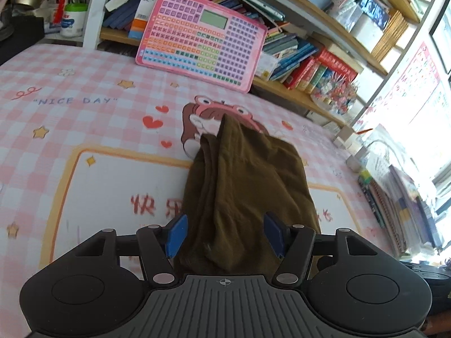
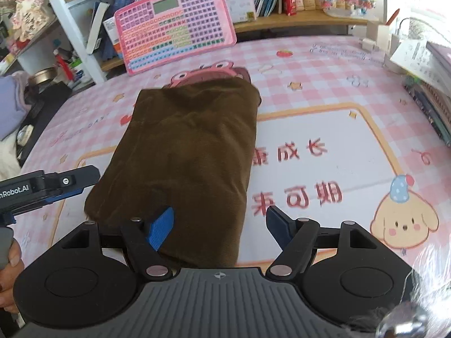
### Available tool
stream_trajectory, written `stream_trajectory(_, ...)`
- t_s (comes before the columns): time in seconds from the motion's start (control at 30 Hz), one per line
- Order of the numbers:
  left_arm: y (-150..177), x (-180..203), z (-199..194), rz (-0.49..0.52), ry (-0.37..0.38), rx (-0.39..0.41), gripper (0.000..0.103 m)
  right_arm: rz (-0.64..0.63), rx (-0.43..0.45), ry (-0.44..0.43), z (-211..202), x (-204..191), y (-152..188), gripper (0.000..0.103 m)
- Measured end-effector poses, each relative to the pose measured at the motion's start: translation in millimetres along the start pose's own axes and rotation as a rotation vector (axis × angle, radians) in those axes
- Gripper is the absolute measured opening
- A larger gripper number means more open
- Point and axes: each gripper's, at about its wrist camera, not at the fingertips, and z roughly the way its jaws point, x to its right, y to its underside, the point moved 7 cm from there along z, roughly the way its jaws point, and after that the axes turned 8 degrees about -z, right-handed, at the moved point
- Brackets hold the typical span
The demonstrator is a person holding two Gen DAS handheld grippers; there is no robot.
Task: Fold clothes
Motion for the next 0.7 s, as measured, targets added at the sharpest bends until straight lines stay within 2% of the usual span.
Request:
stream_trajectory(0.3, 45, 13, -19, 0.037, -0.083, -0.049, 0.069, 0.026, -0.051, -0.060, -13, 10, 37, 0.071)
stream_trajectory(0.37, 48, 12, -23, 0.047, -0.105, -0.045, 0.075, 0.028, -0.054, -0.069, -15, 9, 42, 0.072)
stream_trajectory(0.53, 33, 1, -20, 0.037, -0.119, -0.029, 0.080, 0.071, -0.038, -0.083, -16, 13, 41, 0.073)
stream_trajectory(0.7, 5, -15, -2, -0.007, -0.083, -0.051, 0.081, 0.241, -0.017, -0.125, -1, 25, 27, 0.073)
